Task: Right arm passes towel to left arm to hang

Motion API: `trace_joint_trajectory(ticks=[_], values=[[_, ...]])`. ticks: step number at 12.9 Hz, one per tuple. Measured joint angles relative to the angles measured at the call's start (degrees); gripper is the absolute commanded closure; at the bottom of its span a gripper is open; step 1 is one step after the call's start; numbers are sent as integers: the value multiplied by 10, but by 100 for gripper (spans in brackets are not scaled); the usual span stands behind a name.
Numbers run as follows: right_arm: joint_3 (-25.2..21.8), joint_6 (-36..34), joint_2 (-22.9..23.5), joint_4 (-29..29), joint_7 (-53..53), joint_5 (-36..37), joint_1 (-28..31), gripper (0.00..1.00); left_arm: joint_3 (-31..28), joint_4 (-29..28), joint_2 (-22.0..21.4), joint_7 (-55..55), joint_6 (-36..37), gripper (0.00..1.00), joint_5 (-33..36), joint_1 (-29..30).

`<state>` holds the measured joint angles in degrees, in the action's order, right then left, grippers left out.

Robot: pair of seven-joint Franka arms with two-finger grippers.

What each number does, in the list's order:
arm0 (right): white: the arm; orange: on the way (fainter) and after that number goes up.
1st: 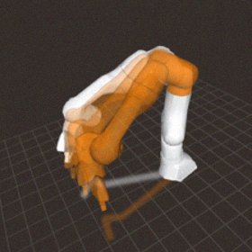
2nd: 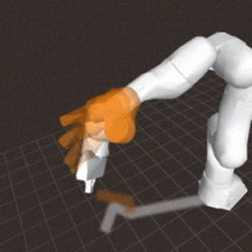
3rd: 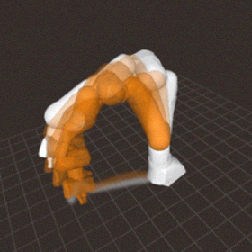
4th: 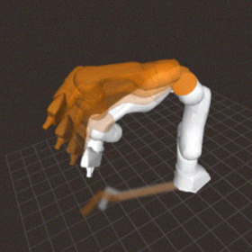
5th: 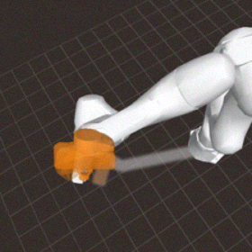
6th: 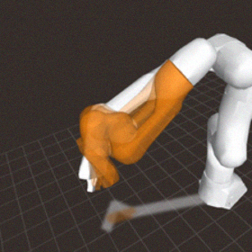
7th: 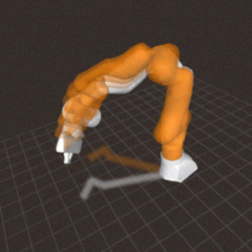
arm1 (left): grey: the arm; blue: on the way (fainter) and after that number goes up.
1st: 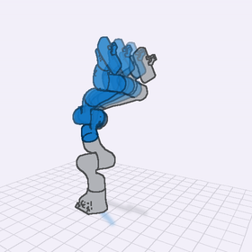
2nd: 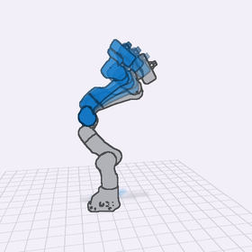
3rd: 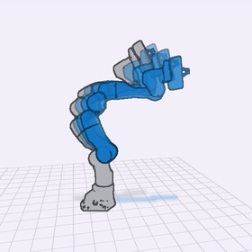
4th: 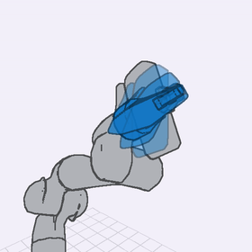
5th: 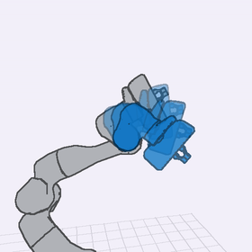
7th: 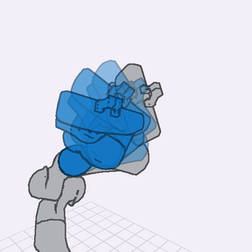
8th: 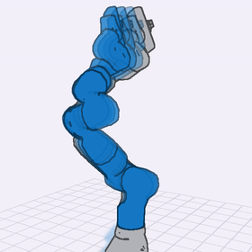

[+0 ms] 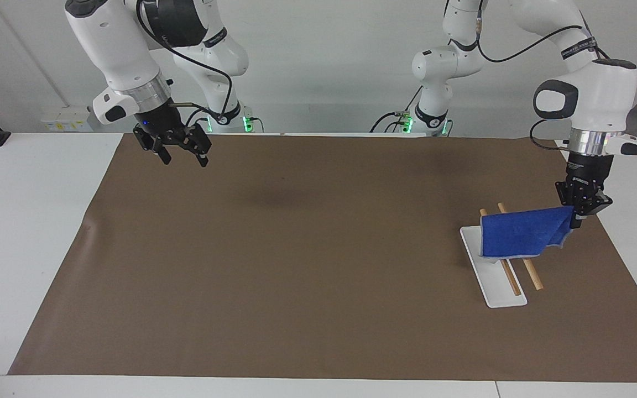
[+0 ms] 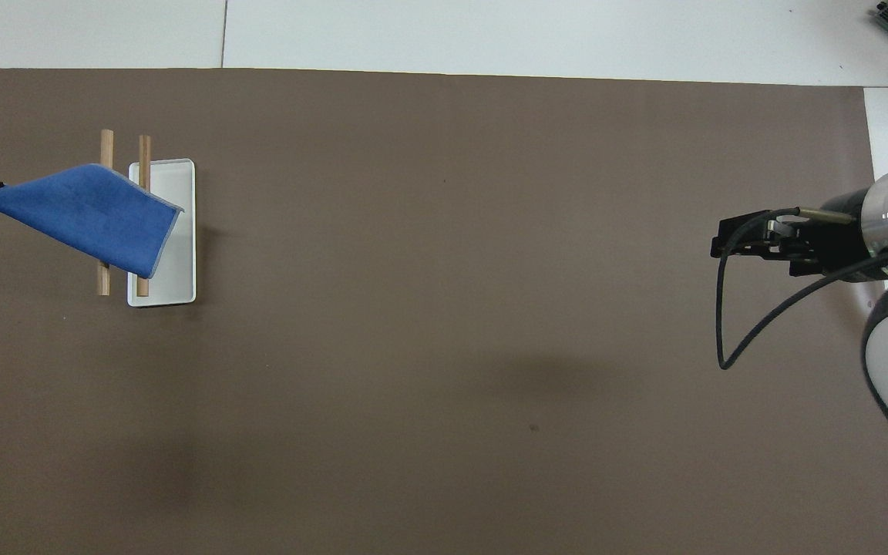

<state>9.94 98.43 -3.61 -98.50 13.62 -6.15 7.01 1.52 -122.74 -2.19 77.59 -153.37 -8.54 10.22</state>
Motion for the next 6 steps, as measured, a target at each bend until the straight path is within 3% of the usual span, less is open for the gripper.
trace_joint_trajectory(ticks=[3, 6], values=[[-47, -13, -2, 16, 0, 43, -50, 0, 2, -11, 20, 0, -24, 100, 0, 0], [-64, -42, 0, 39, -1, 59, -54, 0, 4, -15, 45, 0, -53, 100, 0, 0]])
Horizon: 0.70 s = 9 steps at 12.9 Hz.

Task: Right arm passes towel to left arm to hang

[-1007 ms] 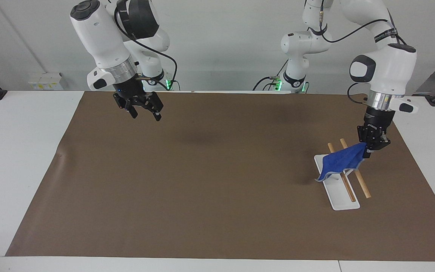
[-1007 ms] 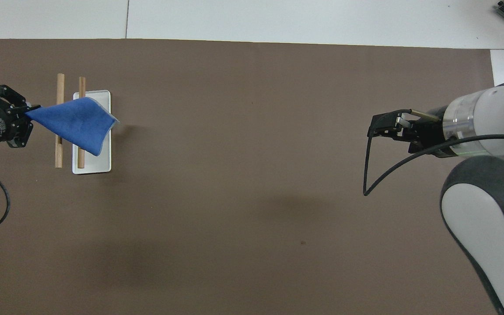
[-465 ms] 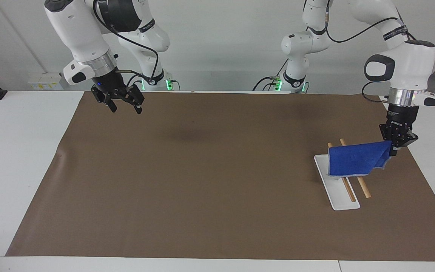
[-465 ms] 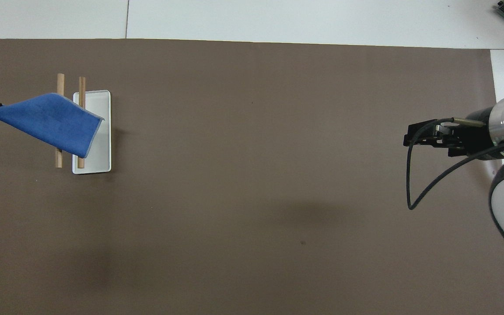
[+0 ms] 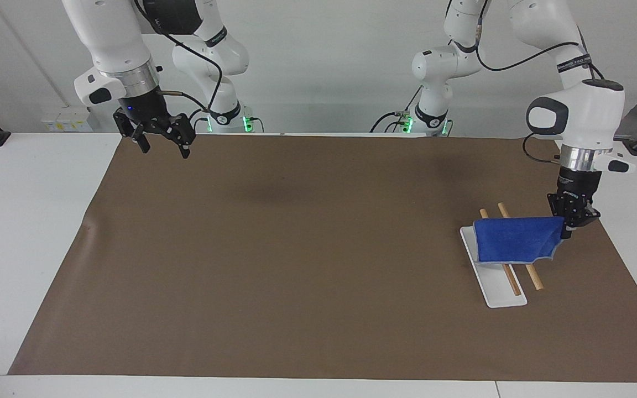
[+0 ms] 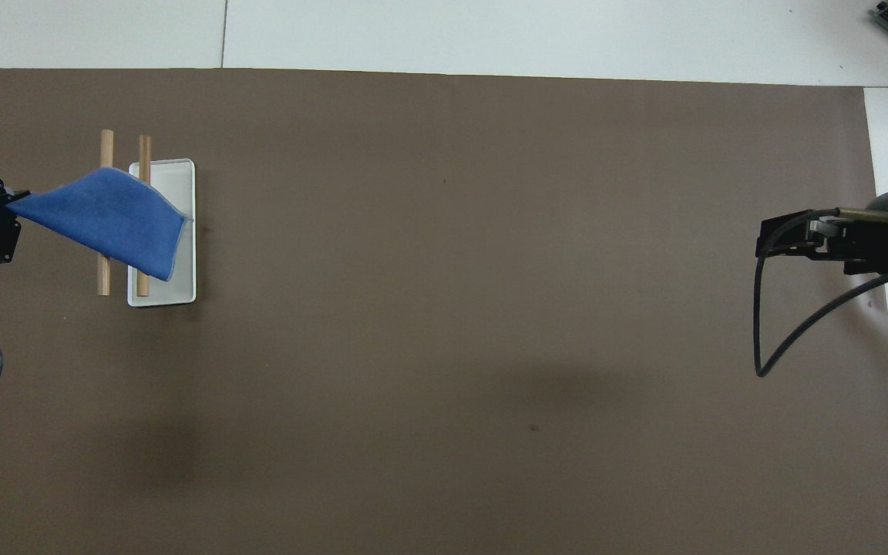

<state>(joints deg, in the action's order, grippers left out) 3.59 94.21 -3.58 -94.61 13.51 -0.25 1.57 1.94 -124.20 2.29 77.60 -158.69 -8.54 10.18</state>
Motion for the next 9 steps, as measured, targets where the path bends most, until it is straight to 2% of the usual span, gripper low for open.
trace_joint_trajectory(ticks=[6, 9], values=[[-11, -23, 15, 36, -2, 11, -6, 0, 2, -25, 15, 0, -40, 100, 0, -1], [-36, -35, 16, 39, -2, 11, -29, 0, 2, -49, 15, 0, -63, 100, 0, -1]])
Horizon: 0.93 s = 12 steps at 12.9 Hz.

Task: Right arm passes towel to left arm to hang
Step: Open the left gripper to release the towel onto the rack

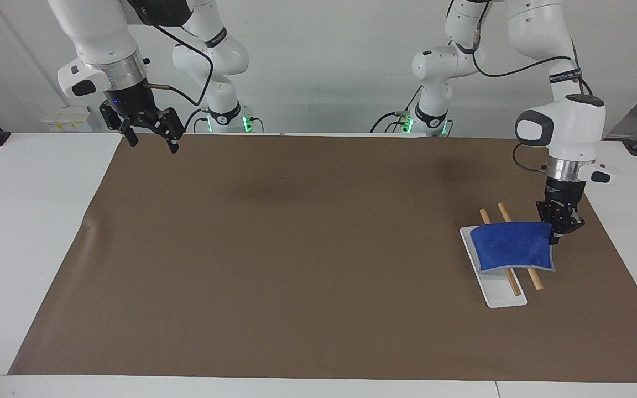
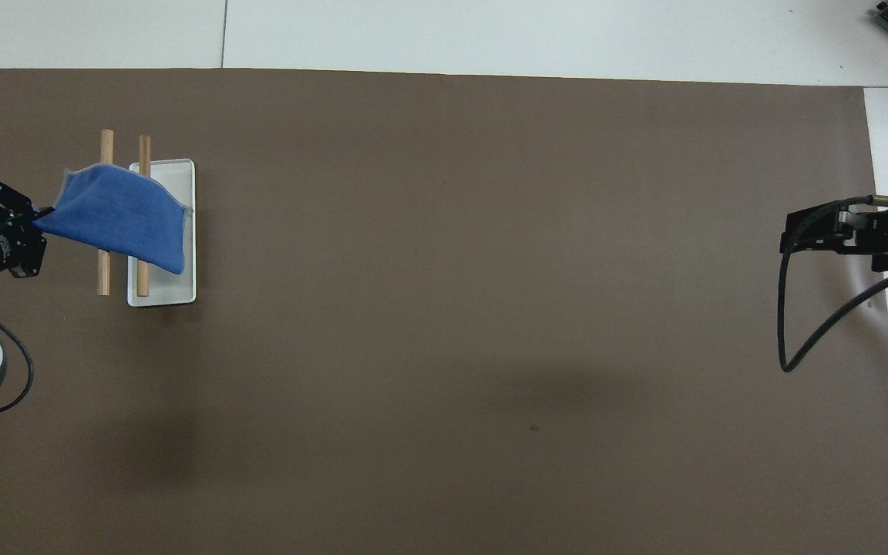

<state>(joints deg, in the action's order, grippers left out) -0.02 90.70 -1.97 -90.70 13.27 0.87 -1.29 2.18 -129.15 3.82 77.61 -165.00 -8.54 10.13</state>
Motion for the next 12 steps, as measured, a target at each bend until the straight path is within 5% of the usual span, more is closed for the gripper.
trace_joint_trajectory(ticks=[6, 9, 12], values=[[-37, -8, 5, -7, -38, 0, -20, 0, 5, -11, 18, 0, -16, 100, 0, -1], [-36, -13, 5, -8, -38, 0, -22, 0, 5, -18, 19, -1, -17, 31, 0, -1], [-35, -15, 5, -8, -38, 0, -27, 0, 5, -18, 19, -2, -17, 18, 0, -1]])
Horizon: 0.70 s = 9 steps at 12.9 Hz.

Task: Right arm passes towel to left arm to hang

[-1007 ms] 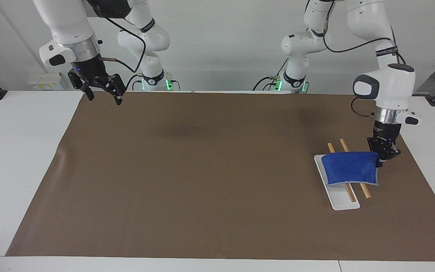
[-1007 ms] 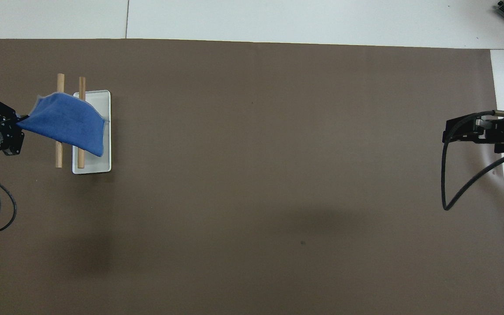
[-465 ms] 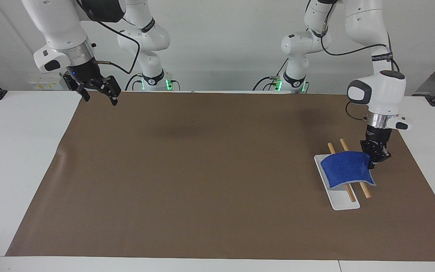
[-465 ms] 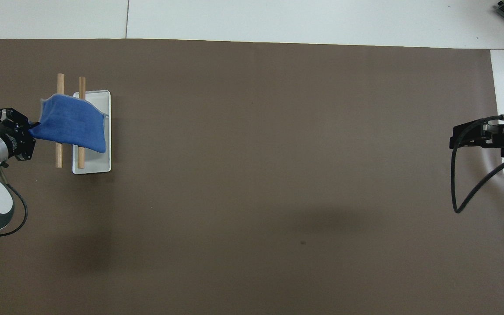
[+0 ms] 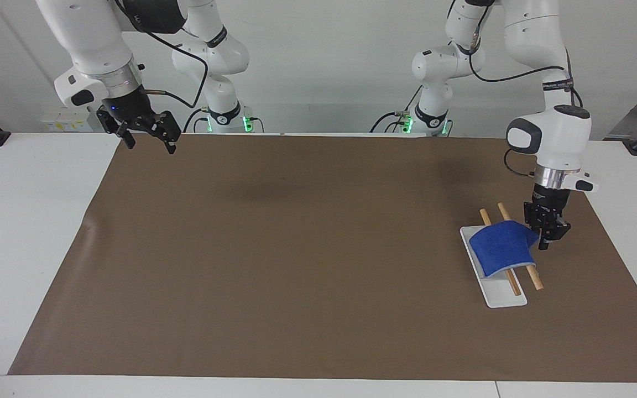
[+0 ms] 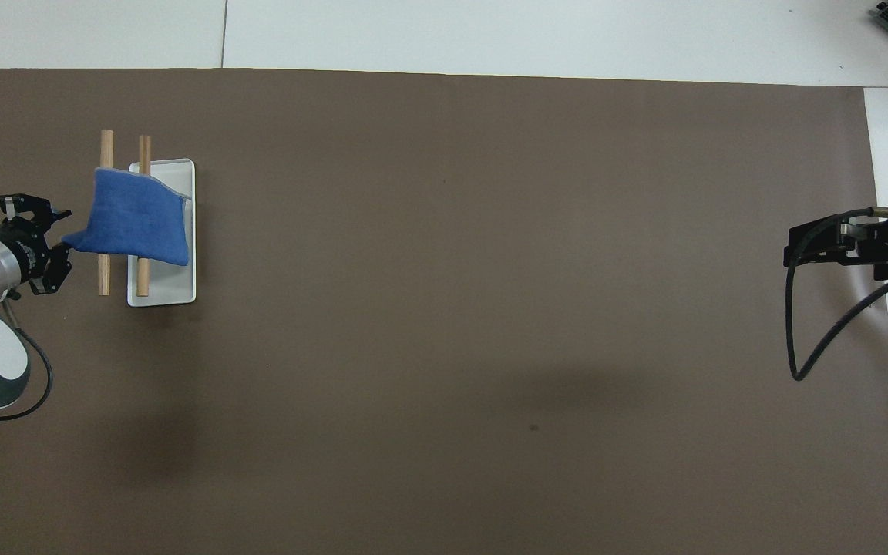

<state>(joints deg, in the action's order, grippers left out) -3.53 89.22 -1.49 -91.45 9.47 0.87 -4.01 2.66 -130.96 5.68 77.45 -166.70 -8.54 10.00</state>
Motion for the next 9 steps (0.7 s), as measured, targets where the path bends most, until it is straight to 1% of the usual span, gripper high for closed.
trace_joint_trajectory(ticks=[4, 6, 9], values=[[1, -8, 0, 0, 0, 0, -5, 0, -3, 4, 0, -25, 5, 18, 0, 1], [1, -10, 0, 0, 0, 0, -5, 0, -4, 25, 0, -78, 53, 18, 0, 1], [1, -10, 0, 0, 0, 0, -5, 0, -8, 82, 0, -137, 159, 19, 0, 5]])
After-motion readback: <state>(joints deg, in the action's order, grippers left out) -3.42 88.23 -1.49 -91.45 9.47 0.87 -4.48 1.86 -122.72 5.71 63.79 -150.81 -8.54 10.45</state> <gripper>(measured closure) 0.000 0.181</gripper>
